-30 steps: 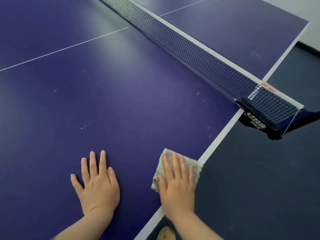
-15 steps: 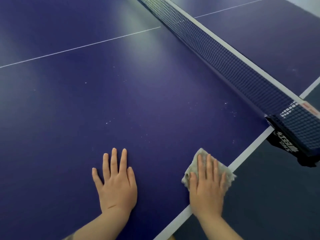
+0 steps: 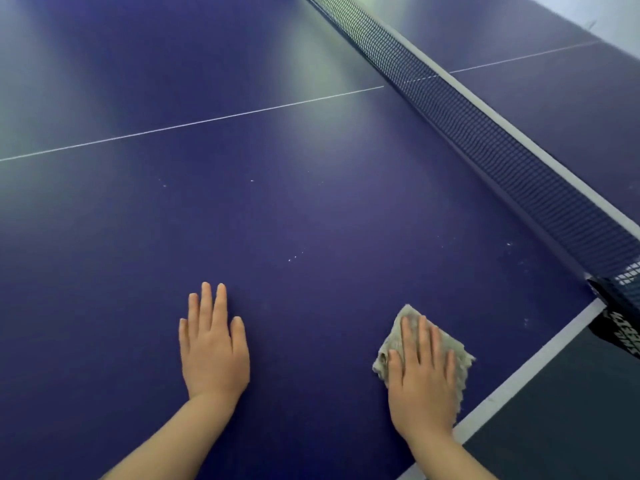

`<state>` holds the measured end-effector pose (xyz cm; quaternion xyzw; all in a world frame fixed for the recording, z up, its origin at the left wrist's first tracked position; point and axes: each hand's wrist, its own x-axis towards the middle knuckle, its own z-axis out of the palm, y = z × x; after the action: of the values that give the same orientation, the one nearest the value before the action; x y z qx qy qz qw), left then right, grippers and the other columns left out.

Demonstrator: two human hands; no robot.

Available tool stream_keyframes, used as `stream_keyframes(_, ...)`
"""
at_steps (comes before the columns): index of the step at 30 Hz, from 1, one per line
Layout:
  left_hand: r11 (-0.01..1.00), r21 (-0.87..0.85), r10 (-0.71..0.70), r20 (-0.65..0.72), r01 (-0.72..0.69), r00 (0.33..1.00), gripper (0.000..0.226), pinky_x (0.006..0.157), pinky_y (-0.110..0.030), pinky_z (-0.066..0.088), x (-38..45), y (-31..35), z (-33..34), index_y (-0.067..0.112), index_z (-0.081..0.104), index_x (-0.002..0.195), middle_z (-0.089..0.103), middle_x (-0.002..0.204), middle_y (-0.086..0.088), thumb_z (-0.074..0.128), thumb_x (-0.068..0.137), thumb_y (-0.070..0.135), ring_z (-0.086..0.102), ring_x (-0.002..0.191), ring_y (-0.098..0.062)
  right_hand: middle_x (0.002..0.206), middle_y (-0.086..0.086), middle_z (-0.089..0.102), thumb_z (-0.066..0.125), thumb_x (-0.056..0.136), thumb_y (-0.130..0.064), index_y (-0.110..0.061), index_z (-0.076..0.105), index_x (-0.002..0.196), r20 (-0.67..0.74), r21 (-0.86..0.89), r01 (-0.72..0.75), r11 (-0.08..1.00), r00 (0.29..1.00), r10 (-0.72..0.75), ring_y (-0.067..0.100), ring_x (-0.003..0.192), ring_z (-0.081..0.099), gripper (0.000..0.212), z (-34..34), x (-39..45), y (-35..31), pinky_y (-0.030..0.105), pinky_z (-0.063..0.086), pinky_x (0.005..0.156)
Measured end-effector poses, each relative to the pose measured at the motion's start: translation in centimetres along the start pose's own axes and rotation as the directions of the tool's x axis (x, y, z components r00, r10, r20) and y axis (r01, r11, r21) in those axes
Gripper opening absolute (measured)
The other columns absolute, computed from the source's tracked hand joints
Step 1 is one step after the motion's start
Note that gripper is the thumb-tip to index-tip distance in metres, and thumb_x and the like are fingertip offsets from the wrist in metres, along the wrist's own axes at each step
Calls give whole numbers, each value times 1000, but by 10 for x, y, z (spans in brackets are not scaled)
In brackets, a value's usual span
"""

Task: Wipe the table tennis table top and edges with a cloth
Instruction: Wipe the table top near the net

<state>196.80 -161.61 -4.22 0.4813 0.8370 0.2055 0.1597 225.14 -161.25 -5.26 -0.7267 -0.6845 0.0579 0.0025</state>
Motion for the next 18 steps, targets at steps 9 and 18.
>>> stream_keyframes(9, 969, 236, -67, -3, 65, 998, 58, 119, -48, -8, 27, -26, -14, 26, -2, 156, -4, 163, 7, 16, 101, 35, -9, 150, -14, 165, -10, 11, 12, 105, -49, -36, 11, 158, 94, 39, 608, 793, 788, -609, 13, 153, 6, 54, 0, 40, -120, 42, 4, 120)
stream_keyframes(18, 971, 227, -73, -4, 72, 997, 58, 118, -56, -5, 27, -23, -14, 26, 3, 156, 0, 163, 7, 20, 101, 34, -7, 150, -14, 165, -1, 20, 11, 105, -45, -28, 11, 159, -1, 0, 338, 941, 941, -338, 20, 151, 18, 57, 5, -11, -96, 46, 17, 117)
